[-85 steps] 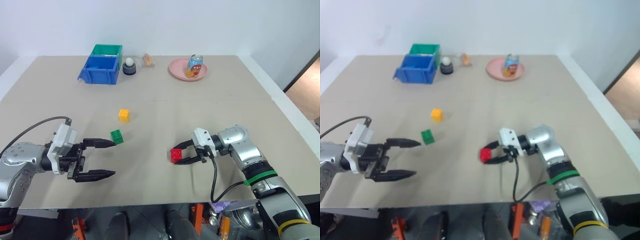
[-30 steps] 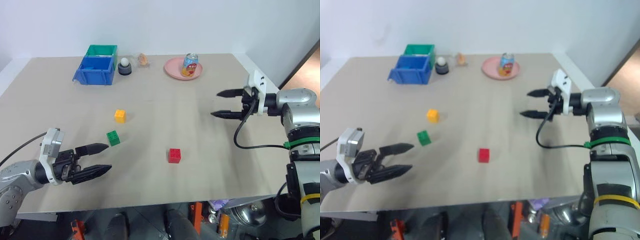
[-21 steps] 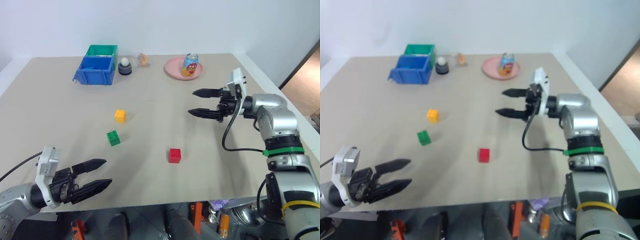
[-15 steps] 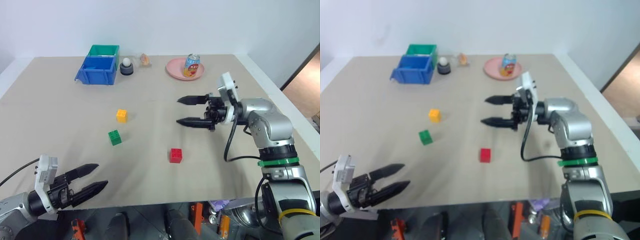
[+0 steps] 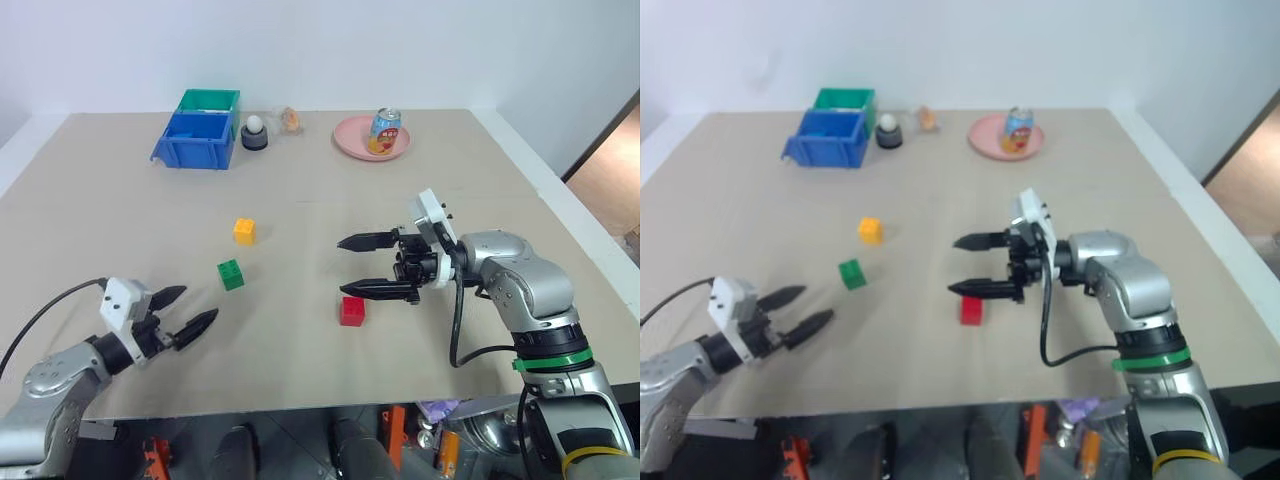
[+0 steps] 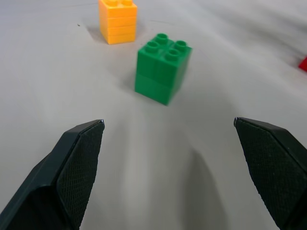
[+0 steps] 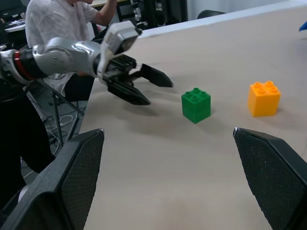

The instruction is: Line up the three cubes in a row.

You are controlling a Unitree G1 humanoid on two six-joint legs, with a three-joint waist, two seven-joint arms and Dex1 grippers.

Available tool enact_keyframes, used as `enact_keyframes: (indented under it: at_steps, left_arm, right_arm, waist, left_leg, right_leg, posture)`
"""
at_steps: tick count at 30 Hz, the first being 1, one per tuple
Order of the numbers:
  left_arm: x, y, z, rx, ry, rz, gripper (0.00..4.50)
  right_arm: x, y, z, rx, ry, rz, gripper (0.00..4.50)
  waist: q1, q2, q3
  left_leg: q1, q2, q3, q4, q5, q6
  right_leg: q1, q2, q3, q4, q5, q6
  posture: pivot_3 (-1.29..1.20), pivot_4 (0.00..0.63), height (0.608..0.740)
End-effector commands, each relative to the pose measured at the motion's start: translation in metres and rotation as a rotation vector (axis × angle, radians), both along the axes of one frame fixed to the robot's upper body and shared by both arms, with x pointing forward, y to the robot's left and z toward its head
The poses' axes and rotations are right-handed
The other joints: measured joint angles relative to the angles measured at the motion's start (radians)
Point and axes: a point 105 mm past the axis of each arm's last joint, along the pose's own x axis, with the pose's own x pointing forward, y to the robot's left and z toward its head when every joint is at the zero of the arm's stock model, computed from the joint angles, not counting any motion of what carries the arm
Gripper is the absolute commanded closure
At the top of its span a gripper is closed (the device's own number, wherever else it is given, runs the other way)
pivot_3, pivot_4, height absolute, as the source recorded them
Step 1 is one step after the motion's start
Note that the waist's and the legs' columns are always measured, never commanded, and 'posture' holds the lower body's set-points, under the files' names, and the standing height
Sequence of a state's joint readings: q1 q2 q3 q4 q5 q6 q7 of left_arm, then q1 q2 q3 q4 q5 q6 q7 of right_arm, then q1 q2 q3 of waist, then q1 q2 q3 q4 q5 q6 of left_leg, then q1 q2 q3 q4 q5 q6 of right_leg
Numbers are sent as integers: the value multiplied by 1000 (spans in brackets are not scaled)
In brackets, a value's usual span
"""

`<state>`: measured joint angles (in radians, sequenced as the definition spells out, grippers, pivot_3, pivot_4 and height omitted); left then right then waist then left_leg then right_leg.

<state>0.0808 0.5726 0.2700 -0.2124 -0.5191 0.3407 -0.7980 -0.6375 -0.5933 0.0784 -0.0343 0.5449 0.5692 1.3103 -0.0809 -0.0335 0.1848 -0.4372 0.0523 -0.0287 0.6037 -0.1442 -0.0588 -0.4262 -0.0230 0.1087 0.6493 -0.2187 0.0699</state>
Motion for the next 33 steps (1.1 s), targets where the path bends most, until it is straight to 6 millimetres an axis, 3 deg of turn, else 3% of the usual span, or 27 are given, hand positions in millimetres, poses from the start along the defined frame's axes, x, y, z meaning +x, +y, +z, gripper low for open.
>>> enact_keyframes:
  at_steps: [1,9,14,21,28,33]
  left_arm:
    - [9,1,1,40,-24,-36,0]
    - [35,2,-4,91,-29,-76,0]
    - [53,-13,-3,113,-38,-182,0]
    - [61,-34,1,101,-40,-313,0]
    - [72,-40,2,123,-54,-343,0]
    - [72,-39,4,116,-59,-344,1486]
  right_arm:
    - [-7,2,11,23,-45,18,38]
    - [-11,2,17,45,-53,0,38]
    - [-13,0,22,63,-49,-18,38]
    - [-13,-2,23,58,-59,-33,38]
    - [-11,-2,23,53,-76,-48,38]
    - [-10,-3,23,44,-81,-56,0]
  waist:
    - [0,0,0]
    - [3,0,0]
    - [8,0,0]
    - [8,0,0]
    - [8,0,0]
    - [8,0,0]
  left_leg:
    - [0,0,0,0,0,0]
    - [0,0,-1,0,0,0]
    - [0,0,-1,0,0,0]
    - [-1,0,-1,0,0,0]
    - [-1,0,-1,0,0,0]
    - [-1,0,-1,0,0,1]
  right_leg:
    - [0,0,0,0,0,0]
    - [0,0,-1,0,0,1]
    - [1,0,-1,0,1,1]
    - [1,0,-1,0,0,2]
    - [1,0,-1,0,0,2]
    - [1,0,-1,0,0,3]
  posture:
    - [0,150,740]
    - [0,150,740]
    - [0,150,740]
    - [0,150,740]
    - [0,150,740]
    - [0,150,740]
